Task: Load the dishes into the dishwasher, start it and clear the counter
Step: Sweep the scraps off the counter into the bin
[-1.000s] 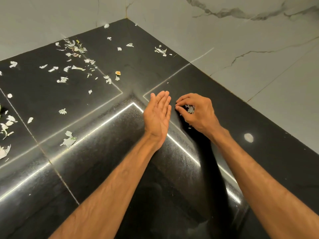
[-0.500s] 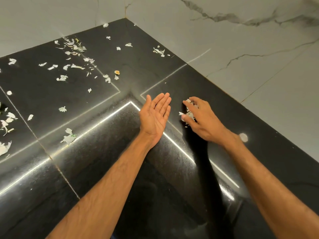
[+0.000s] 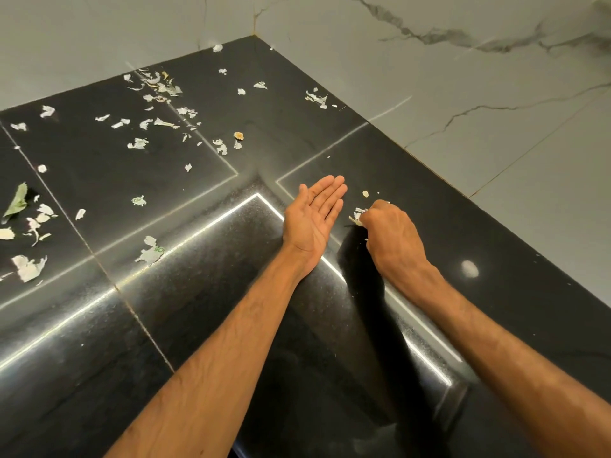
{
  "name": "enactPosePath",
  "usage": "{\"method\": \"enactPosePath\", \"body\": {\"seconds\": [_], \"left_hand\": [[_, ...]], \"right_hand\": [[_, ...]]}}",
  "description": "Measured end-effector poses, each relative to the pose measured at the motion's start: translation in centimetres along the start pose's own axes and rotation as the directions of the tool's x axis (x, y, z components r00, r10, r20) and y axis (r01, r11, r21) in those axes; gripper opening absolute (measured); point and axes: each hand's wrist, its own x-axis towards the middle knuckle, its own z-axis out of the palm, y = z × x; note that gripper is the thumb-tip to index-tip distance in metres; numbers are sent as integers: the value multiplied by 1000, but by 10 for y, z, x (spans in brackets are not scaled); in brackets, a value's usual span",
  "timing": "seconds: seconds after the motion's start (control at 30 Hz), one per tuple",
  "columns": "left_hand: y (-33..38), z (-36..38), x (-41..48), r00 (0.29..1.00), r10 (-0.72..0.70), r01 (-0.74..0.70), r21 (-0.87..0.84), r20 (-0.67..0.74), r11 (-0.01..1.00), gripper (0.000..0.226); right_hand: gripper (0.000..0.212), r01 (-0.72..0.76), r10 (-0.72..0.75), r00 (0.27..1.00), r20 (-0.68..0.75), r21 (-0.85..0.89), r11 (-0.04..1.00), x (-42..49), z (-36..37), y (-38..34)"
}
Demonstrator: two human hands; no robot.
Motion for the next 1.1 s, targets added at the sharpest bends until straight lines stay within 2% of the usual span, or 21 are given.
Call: {"method": "enactPosePath", "body": {"seconds": [0.07,0.17,0.23,0.3,0.4,0.57,0.77,0.87,0.97,1.1], "left_hand": [[0,0,0,1000,0,0,1,-4,1000,56],[0,1,-1,1000,-3,2,-18,-14,1000,57],[1,2,0,1000,-11,10,-33,-27,999,57],[2,4,1,998,-24,22,-39,-54,999,57],[5,8,2,997,-43,40,-51,-60,998,59],[6,7,0,990,-135,127,-168,-35,978,54],[11,5,-2,980,-199,192,-361,18,913,48],[15,10,0,974,-224,199,-411,-14,890,46],[18,13,3,972,-228,183,-430,-53,884,43],[17,14,4,974,-220,168,-463,-60,870,43]], "right_hand": [[13,-72,73,997,-13,81,994,7,-2,3],[15,-227,252,968,-10,402,887,18,-11,5],[13,-195,269,961,-56,552,811,20,-22,-2],[16,-132,233,969,-87,614,778,17,-27,-16],[20,-94,198,975,-97,628,772,16,-18,-41],[28,-94,200,975,-99,628,772,12,-8,-68],[39,-63,199,971,-129,669,741,-4,-24,-74],[43,-47,202,968,-149,682,730,-2,-23,-75],[37,-47,201,969,-142,696,716,1,-23,-78],[30,-41,252,954,-161,763,645,3,-21,-81]]}}
